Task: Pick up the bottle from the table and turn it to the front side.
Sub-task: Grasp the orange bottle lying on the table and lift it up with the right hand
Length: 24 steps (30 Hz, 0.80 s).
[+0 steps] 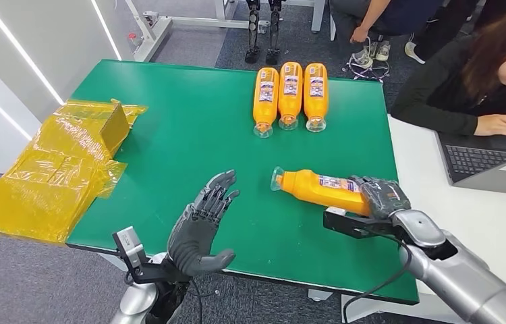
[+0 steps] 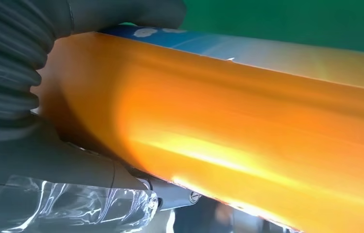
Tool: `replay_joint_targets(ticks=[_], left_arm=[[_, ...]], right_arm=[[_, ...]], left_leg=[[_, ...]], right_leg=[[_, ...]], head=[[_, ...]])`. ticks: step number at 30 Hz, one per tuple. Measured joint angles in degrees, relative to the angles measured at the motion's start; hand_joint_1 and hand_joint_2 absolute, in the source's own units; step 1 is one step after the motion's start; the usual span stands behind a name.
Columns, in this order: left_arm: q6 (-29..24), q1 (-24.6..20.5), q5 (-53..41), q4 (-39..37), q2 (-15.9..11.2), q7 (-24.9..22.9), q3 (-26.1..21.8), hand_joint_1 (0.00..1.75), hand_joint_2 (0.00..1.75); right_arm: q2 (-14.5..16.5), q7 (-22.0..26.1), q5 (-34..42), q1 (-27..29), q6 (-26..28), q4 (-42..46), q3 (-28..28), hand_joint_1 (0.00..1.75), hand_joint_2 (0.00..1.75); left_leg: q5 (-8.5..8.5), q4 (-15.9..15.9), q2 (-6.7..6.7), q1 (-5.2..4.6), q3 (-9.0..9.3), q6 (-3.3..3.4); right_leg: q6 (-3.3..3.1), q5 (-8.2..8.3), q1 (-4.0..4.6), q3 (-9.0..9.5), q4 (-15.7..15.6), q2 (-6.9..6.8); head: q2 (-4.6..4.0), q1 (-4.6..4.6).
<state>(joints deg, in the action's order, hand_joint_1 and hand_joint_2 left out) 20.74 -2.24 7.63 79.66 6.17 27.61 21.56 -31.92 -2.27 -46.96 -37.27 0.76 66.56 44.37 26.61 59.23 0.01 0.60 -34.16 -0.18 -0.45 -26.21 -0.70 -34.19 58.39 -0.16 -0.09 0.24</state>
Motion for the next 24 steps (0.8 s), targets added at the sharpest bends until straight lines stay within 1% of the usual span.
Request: replay_joint_targets(ticks=[3,6,9,14,17,21,24], left_arm=[[-0.42,0.35,-0.17,0.01,-0.03,0.00,-0.01,0.00,1.75],[-0.78,0.47,-0.35,0.01,-0.03,-0.01,-0.01,0.00,1.75],[-1.03,0.48,-0.54,0.03,-0.01,-0.07,-0.01,0.00,1.75],[-1.40,0.77,-0.94,0.65,0.25,-0.98,-0.01,0.00,1.75],[-2.03,1.10,-1.00,1.11,0.55,-1.53,-0.01,0.00,1.75],[-3.13,1.43,-0.84,1.17,0.72,-1.80,-0.01,0.00,1.75],[-4.48,1.49,0.04,1.17,0.82,-2.05,-0.01,0.00,1.75]], right_arm=[[0.14,-1.32,-5.51,4.98,4.34,5.79,-4.01,1.75,1.75],[0.49,-1.67,-9.87,11.07,6.54,11.85,-8.48,1.75,1.75],[0.66,-1.71,-11.20,15.41,6.95,16.44,-11.58,1.75,1.75],[0.88,-1.30,-13.17,19.47,7.74,21.41,-15.45,1.75,1.75],[1.33,-1.09,-14.73,22.46,10.00,24.23,-17.64,1.75,1.75],[2.20,-0.75,-17.04,28.88,13.74,28.22,-20.02,1.75,1.75],[3.58,0.38,-18.85,33.42,17.24,30.85,-21.17,1.75,1.75]], left_leg=[[0.00,-0.01,-0.10,0.01,-0.08,0.00],[0.00,-0.01,-0.23,0.01,-0.16,0.00],[0.00,-0.01,-0.23,0.00,-0.17,0.00],[0.00,0.00,-0.22,-0.01,-0.17,0.00],[0.00,0.00,-0.24,-0.01,-0.16,0.00],[0.02,-0.01,-0.27,0.00,-0.19,0.01],[0.06,-0.02,-0.25,0.00,-0.19,0.02]], right_leg=[[0.01,-0.03,0.01,-0.05,0.00,-0.13],[0.02,-0.06,0.01,-0.07,0.00,-0.25],[0.02,-0.06,0.01,-0.08,0.00,-0.25],[0.03,-0.05,-0.01,-0.08,-0.01,-0.23],[0.03,-0.05,-0.01,-0.07,-0.02,-0.27],[0.01,-0.09,0.00,-0.08,-0.02,-0.32],[-0.04,-0.14,0.01,-0.10,-0.02,-0.31]], head=[[0.00,0.01],[0.00,0.01],[0.00,0.01],[0.00,0.01],[0.00,0.02],[0.00,0.01],[0.00,0.01]])
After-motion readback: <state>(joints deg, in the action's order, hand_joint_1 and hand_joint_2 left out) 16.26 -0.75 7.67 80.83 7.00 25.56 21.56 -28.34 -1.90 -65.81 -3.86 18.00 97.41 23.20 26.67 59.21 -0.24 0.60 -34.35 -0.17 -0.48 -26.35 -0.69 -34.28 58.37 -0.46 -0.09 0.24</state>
